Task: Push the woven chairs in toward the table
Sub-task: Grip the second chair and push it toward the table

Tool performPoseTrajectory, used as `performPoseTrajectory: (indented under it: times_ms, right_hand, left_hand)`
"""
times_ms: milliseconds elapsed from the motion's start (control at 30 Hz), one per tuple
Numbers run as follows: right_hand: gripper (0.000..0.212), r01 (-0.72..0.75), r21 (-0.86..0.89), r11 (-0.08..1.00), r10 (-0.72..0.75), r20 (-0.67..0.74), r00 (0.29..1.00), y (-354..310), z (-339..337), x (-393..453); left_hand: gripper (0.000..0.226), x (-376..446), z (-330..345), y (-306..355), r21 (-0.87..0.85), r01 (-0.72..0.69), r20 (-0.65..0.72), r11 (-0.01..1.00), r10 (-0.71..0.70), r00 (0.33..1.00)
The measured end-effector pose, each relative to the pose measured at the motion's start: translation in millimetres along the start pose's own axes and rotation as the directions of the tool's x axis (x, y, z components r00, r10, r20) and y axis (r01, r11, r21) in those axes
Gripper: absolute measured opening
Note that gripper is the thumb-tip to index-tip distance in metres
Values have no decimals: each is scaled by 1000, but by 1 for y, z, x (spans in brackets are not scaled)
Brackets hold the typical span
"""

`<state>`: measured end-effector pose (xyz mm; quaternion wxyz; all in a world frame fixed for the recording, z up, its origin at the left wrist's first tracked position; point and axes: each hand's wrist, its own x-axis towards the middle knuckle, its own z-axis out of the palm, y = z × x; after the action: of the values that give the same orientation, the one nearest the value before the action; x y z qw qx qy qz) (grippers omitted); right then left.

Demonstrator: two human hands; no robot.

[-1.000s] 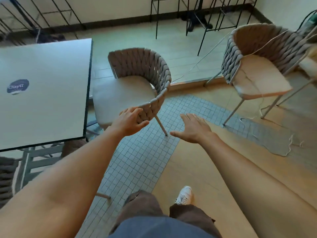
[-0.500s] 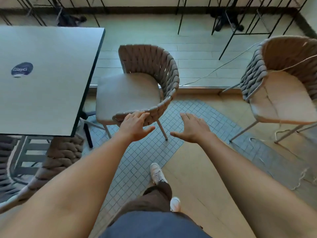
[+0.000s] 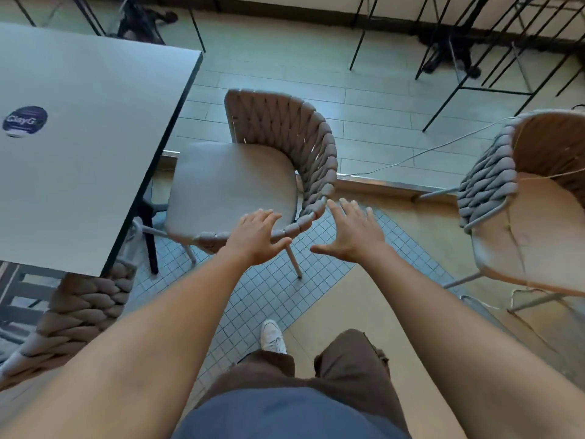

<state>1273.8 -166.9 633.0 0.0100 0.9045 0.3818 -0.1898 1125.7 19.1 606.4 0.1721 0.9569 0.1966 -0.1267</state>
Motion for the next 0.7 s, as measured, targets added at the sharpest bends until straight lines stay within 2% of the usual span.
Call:
performPoseTrajectory:
  times_ms: [133,367,500,700]
  right_hand:
    - [123,97,-48,994,-95,38,995,12,-6,38]
    - [132,358,-155,921,-338,141,931,43,-12,119]
    - [137,529,-235,815,-479,239,844,66,0,173]
    - [138,708,-324,628,-609,362,706,77,31,226]
  left_hand:
    - [75,18,6,2,-1,64,11,998,-64,998]
    - [80,59,22,12,-29,310,-1,950,-310,951]
    - [79,84,54,37,-42,399,11,916,-399,917]
    - [83,111,91,62,-37,438,32,898,-437,899]
